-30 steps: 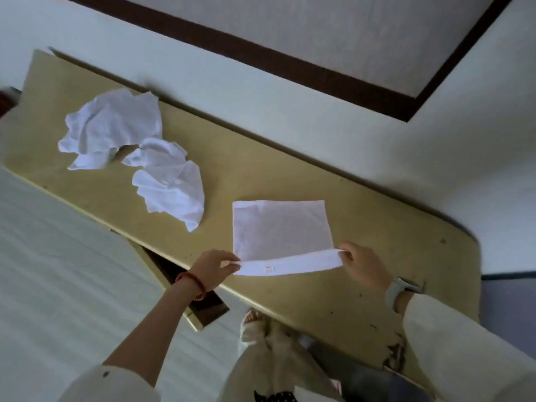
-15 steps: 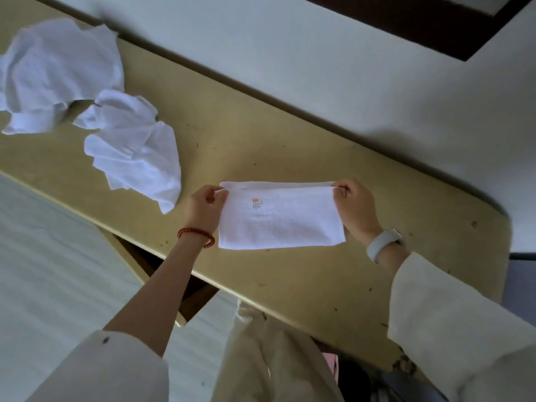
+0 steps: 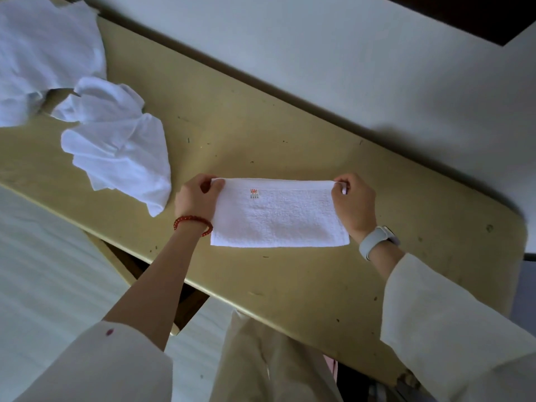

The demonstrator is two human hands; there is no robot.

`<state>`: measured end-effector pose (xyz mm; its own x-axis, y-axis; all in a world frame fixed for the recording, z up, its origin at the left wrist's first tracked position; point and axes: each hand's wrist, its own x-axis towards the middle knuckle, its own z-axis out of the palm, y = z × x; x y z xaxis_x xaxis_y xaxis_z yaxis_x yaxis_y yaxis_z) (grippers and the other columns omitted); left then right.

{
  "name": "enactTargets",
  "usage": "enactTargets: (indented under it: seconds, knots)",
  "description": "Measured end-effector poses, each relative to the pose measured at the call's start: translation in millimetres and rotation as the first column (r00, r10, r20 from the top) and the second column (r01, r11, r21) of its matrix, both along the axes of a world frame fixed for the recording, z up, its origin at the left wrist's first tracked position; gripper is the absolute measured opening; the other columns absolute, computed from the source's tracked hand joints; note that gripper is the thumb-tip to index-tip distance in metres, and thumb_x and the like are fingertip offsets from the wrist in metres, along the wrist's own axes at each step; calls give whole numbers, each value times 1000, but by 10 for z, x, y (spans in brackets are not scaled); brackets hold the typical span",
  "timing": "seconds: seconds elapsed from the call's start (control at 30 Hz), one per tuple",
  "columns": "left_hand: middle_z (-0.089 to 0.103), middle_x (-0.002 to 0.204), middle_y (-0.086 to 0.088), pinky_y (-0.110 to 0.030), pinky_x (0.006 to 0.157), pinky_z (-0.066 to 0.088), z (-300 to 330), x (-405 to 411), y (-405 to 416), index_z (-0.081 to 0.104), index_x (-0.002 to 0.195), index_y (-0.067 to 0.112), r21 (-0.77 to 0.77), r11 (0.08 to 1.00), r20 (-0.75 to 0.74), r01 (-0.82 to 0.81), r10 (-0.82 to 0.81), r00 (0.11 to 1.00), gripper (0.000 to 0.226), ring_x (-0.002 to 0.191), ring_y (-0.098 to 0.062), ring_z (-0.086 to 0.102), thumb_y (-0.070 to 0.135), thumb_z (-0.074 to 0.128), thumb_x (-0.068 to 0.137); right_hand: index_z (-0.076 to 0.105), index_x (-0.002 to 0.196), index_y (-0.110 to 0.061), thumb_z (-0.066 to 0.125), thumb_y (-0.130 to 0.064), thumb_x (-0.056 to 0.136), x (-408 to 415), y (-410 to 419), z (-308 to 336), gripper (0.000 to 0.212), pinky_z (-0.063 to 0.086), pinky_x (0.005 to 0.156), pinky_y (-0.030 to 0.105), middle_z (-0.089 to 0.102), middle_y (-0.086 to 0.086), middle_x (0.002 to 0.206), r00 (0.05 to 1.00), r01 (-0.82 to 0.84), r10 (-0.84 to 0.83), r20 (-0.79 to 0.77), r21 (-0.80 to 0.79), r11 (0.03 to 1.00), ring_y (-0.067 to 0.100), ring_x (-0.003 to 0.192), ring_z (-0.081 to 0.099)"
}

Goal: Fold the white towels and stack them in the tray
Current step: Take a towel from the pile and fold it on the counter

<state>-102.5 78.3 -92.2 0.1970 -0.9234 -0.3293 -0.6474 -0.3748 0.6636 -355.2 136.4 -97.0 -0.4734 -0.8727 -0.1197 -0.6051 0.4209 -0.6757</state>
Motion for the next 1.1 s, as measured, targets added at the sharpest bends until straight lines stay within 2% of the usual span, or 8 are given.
enactTargets:
  seconds: [0.47,0.6,0.67,0.73,0.8,0.83,0.93,1.1]
  knots:
    - [63,89,-2,-29,70,40,66,-22,-130,60,96,16,87,996,234,15,-35,972,22,82,-23,54,34,51,87,58,87,-3,41,-2,86,80,-122,-36,17,30,64,23,51,4,81,995,-20,27,-100,67,998,16,74,44]
    - [62,101,-4,-30,73,39,107,-20,-152,51,108,13,112,994,223,-7,-18,975,27,95,-28,57,31,54,88,55,85,-5,41,-3,87,97,-146,-54,14,31,64,27,50,6,83,996,7,1,-92,85,996,18,73,43]
    - [59,109,-8,-33,73,40,133,-57,-99,48,117,13,69,997,266,17,-35,963,32,97,-31,57,27,53,89,54,94,-3,46,-9,89,100,-104,-38,11,36,66,29,52,10,94,996,59,-53,-74,77,995,21,79,46]
    - [59,108,-14,-37,73,43,131,-94,15,52,118,8,-177,967,378,185,-106,920,32,96,-34,57,15,53,87,53,106,-4,47,-15,89,120,-2,-3,20,44,72,37,54,14,104,960,31,-34,-279,-15,999,28,91,51]
    - [63,103,-17,-39,74,48,79,-184,196,59,110,4,-391,812,486,434,-218,846,31,93,-34,60,4,54,79,53,110,-8,43,-11,86,192,144,37,27,44,80,42,58,13,106,867,-161,101,-487,-82,984,31,96,53]
    - [64,107,-17,-41,77,49,25,-253,304,59,109,4,-420,732,527,536,-285,801,33,97,-34,61,1,53,77,54,112,-9,46,-7,82,260,206,40,31,43,86,45,59,13,109,820,-283,204,-535,-70,957,32,100,54]
    - [58,126,-17,-52,95,44,-178,-441,589,52,120,3,-281,642,581,713,-478,659,39,120,-35,53,6,41,83,54,120,-5,55,-3,75,518,274,-90,45,33,102,56,57,14,126,690,-516,462,-557,70,854,31,119,52]
    - [42,143,-10,-57,108,24,-387,-382,608,31,138,11,-31,663,622,748,-574,534,50,132,-33,39,29,28,91,44,134,-9,33,-23,89,595,196,-288,49,27,106,54,43,12,142,627,-553,600,-497,259,792,29,131,41]
